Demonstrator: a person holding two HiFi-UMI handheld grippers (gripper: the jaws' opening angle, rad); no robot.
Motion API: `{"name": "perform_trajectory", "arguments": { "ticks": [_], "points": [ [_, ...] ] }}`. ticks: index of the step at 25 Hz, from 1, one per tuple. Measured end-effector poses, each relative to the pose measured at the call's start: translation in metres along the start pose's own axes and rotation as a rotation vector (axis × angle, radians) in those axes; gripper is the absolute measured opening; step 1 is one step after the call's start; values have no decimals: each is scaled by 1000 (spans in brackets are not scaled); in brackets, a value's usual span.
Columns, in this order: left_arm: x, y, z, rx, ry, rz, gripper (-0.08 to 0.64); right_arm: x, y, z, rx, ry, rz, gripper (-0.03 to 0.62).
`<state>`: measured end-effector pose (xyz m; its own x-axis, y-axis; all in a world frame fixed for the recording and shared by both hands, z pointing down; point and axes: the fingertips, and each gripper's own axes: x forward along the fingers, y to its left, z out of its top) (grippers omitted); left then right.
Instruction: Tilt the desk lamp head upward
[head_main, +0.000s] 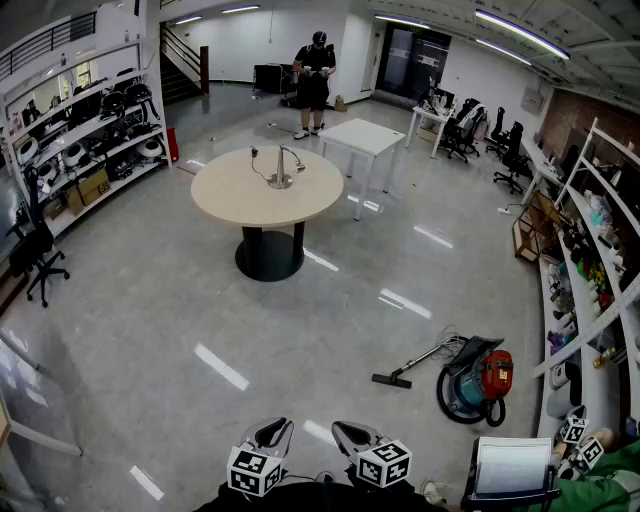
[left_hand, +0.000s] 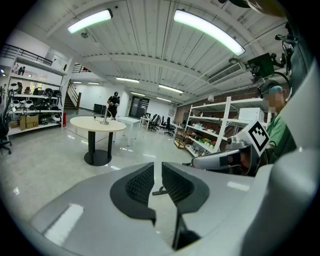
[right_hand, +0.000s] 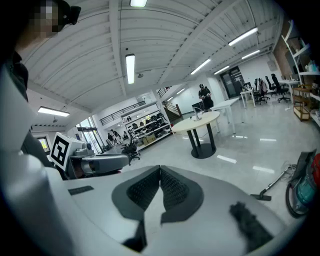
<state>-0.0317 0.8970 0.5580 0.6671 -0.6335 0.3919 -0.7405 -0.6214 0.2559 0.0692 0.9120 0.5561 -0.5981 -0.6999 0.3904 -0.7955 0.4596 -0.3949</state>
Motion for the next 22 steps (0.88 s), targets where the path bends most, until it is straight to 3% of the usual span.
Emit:
{"name": "perform_trajectory", "arguments": {
  "ticks": [22],
  "points": [
    [52,-78,2,40,20,39,55,-58,-77,-4,44,-12,12,5]
  ]
}}
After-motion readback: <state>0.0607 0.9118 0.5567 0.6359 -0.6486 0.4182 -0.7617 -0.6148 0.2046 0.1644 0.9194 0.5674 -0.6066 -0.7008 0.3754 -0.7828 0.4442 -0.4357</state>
